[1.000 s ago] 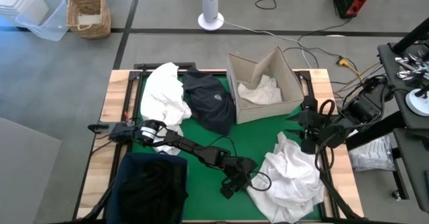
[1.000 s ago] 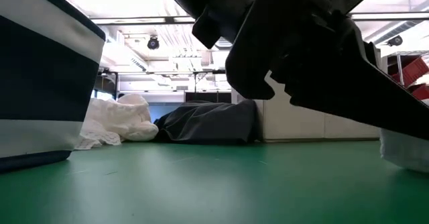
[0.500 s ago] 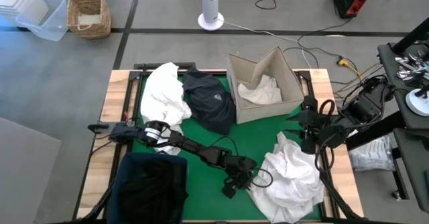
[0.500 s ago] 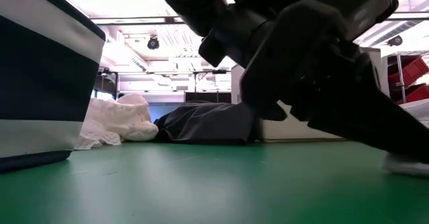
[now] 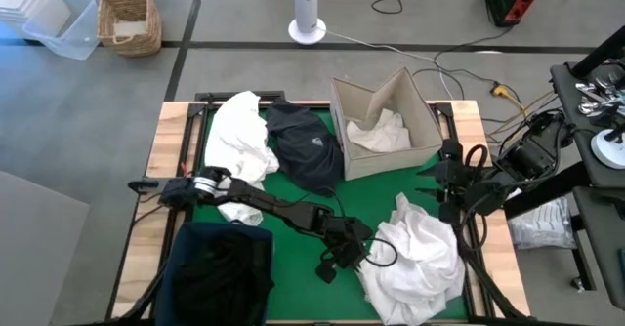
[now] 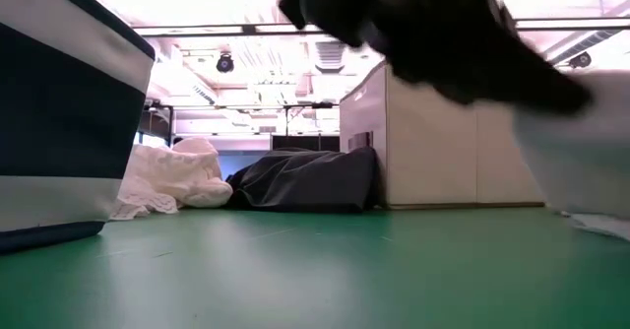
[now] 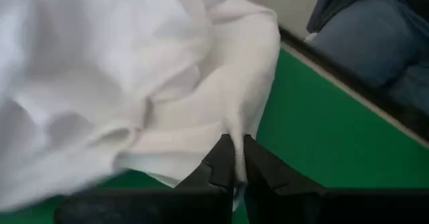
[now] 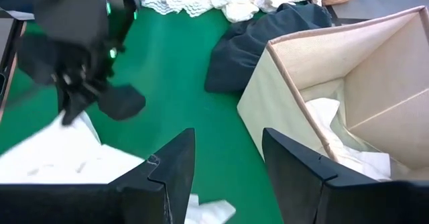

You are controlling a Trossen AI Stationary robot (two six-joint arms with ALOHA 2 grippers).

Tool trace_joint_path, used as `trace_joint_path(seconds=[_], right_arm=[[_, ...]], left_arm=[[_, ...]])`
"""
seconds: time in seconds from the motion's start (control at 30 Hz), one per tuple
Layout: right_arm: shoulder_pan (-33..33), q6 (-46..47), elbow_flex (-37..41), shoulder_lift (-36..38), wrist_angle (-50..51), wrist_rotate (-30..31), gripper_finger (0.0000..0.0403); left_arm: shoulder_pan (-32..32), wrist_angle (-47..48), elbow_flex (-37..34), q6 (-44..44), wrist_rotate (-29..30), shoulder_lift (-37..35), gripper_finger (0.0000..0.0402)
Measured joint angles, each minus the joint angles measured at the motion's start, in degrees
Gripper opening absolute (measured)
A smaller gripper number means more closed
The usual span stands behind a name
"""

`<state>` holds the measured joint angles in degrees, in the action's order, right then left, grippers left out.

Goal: Sort clothes
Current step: Put the bottom white shirt into the brown laundry organizer

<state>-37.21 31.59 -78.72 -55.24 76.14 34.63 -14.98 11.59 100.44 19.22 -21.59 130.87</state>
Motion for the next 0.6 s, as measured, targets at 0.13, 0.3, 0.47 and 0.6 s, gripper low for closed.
trace_joint_path(seconds=[0.13, 0.3, 0.47, 0.6], right_arm=[[0.0, -0.1, 0.3, 0.0, 0.0, 0.0, 0.0167], [0.0, -0.1, 0.6, 0.0, 0.0, 0.0, 0.0157], [0.0, -0.3, 1.2, 0.1, 0.0, 0.0, 0.0149], [0.0, -0.5, 1.8, 0.1, 0.0, 0.0, 0.0150]], left_arm=[[0.0, 3.6, 0.0, 1.5, 0.0, -4.5, 0.0000], [0.1, 6.3, 0.0, 2.7, 0.2, -10.1, 0.0000], [0.2, 7.9, -0.1, 2.8, 1.6, -15.3, 0.0000], [0.3, 8.0, -0.1, 3.1, 3.7, -19.9, 0.0000]])
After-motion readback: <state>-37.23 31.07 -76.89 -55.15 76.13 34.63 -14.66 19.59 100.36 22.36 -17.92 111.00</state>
